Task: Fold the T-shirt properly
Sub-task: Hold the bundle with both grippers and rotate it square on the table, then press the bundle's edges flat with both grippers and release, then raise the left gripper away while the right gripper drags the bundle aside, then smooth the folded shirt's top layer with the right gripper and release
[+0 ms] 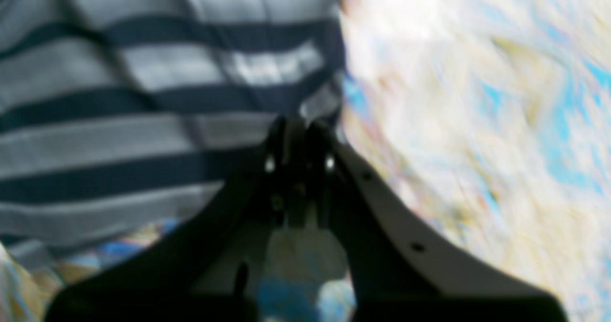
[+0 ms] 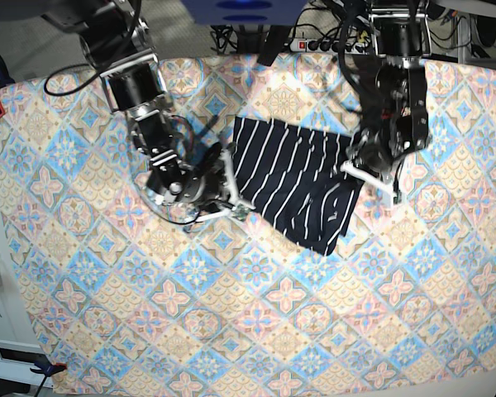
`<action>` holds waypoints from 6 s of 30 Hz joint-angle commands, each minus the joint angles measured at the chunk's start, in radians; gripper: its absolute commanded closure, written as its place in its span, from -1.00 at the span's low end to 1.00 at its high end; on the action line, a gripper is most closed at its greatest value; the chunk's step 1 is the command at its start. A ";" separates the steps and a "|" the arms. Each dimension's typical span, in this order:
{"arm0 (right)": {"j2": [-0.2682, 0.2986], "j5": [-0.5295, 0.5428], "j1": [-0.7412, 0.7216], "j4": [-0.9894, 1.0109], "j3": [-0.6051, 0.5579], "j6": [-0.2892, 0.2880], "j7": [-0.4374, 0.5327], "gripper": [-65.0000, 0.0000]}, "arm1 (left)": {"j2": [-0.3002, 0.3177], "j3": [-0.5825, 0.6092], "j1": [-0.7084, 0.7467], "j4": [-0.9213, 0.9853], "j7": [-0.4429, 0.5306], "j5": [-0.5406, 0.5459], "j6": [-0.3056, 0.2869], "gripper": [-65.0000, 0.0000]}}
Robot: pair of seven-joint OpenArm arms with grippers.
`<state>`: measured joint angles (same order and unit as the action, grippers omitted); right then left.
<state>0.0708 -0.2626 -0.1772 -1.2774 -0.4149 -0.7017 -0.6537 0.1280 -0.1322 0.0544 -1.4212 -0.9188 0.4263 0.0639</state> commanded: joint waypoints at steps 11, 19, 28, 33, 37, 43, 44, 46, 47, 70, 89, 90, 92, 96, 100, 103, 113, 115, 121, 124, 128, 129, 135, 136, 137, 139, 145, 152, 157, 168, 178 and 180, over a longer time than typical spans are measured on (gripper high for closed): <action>0.017 0.001 0.061 -0.242 0.021 0.004 0.001 0.90 | 0.012 -0.011 -0.023 -0.214 -0.082 0.003 0.011 0.55; -0.055 0.003 -0.081 -0.080 0.123 0.004 0.036 0.90 | 0.028 -0.059 0.249 -0.487 -0.081 0.006 0.011 0.55; -0.113 0.003 -0.143 0.204 0.129 0.004 0.124 0.90 | 0.026 -0.111 0.309 -0.401 -0.081 -0.004 0.011 0.55; -0.114 0.003 -0.144 0.321 0.129 0.004 0.191 0.90 | 0.025 -0.111 0.235 -0.275 -0.081 -0.004 0.011 0.55; -0.113 0.001 -0.137 0.327 0.129 0.004 0.191 0.90 | 0.025 -0.109 0.157 -0.165 -0.078 -0.004 0.011 0.55; -0.108 0.001 -0.032 0.215 0.124 0.004 0.145 0.90 | -0.001 -0.100 -0.004 0.006 -0.056 -0.007 0.011 0.55; -0.107 0.001 -0.015 0.184 0.124 0.004 0.127 0.90 | -0.003 -0.096 -0.028 0.027 -0.044 -0.007 0.011 0.55; -0.107 0.001 0.025 0.109 0.124 0.004 0.084 0.90 | -0.003 -0.050 -0.074 0.093 -0.016 -0.007 0.011 0.55; -0.107 0.001 0.040 0.078 0.124 0.004 0.070 0.90 | -0.003 -0.025 -0.095 0.119 -0.004 -0.007 0.011 0.55; -0.018 0.003 0.218 -0.428 0.205 0.004 -0.047 0.90 | -0.052 0.153 -0.245 0.185 0.102 0.004 0.011 0.55; -0.228 0.116 0.270 -0.350 0.001 0.004 -0.027 0.90 | 0.026 -0.148 0.267 -0.438 0.089 0.004 0.011 0.55; -0.228 0.116 0.264 -0.318 -0.006 0.004 -0.001 0.90 | 0.026 -0.154 0.289 -0.458 0.089 0.004 0.011 0.55; -0.228 0.118 0.258 -0.247 -0.019 0.004 0.061 0.90 | 0.022 -0.183 0.319 -0.485 0.089 0.004 0.011 0.55; -0.228 0.118 0.221 -0.123 -0.019 0.004 0.124 0.90 | -0.008 -0.215 0.353 -0.493 0.089 0.006 0.011 0.55; -0.228 0.118 0.190 -0.043 -0.020 0.004 0.150 0.90 | -0.011 -0.215 0.368 -0.493 0.089 0.006 0.011 0.55; -0.228 0.118 0.156 0.041 -0.020 0.004 0.199 0.90 | -0.017 -0.215 0.368 -0.493 0.089 0.006 0.011 0.55; -0.228 0.118 0.054 0.252 0.072 0.004 0.254 0.90 | -0.018 -0.215 0.368 -0.493 0.089 0.006 0.011 0.55; -0.228 0.113 0.051 0.252 0.135 0.004 0.254 0.90 | -0.018 -0.215 0.368 -0.491 0.089 0.006 0.011 0.55; -0.167 0.112 -0.005 0.253 0.248 0.004 0.254 0.90 | -0.018 -0.215 0.364 -0.490 0.089 0.006 0.011 0.55; -0.139 0.112 -0.032 0.256 0.302 0.004 0.254 0.90 | -0.018 -0.215 0.361 -0.488 0.089 0.006 0.011 0.55; -0.090 0.112 -0.092 0.331 0.385 0.004 0.254 0.90 | -0.031 -0.215 0.361 -0.488 0.089 0.006 0.011 0.55; -0.081 0.112 -0.106 0.353 0.399 0.004 0.259 0.90 | -0.031 -0.215 0.361 -0.487 0.089 0.006 0.011 0.55; -0.056 0.112 -0.124 0.354 0.416 0.004 0.280 0.90 | -0.031 -0.215 0.361 -0.487 0.089 0.006 0.011 0.55; -0.059 0.112 -0.123 0.318 0.414 0.004 0.280 0.90 | -0.031 -0.215 0.361 -0.487 0.089 0.006 0.011 0.55; -0.065 0.112 -0.118 0.285 0.414 0.004 0.280 0.90 | -0.031 -0.215 0.361 -0.487 0.089 0.006 0.011 0.55; -0.098 0.113 -0.100 0.235 0.385 0.004 0.280 0.90 | -0.031 -0.215 0.361 -0.487 0.089 0.006 0.011 0.55; -0.131 0.115 -0.135 0.212 0.267 0.004 0.280 0.90 | -0.031 -0.215 0.367 -0.487 0.089 0.006 0.011 0.56; -0.157 0.115 -0.259 0.419 0.251 0.004 0.358 0.90 | -0.032 -0.215 0.370 -0.487 0.089 0.006 0.011 0.56; -0.159 0.112 -0.339 0.612 0.253 0.004 0.449 0.90 | -0.041 -0.215 0.381 -0.490 0.089 0.006 0.011 0.56; -0.113 0.110 -0.404 0.822 0.247 0.075 0.595 0.90 | -0.100 -0.264 0.382 -0.491 0.089 0.006 0.011 0.56; -0.001 0.112 -0.408 0.829 0.256 0.080 0.604 0.90 | -0.100 -0.263 0.384 -0.491 0.089 0.006 0.011 0.56; 0.016 0.113 -0.408 0.829 0.256 0.080 0.604 0.90 | -0.100 -0.263 0.384 -0.491 0.089 0.006 0.011 0.56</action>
<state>0.0734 -0.1566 -0.5518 -0.4362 -0.1627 -0.6281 -0.0669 0.0227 -0.3923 0.4355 -1.8946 -0.8482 0.4263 0.0776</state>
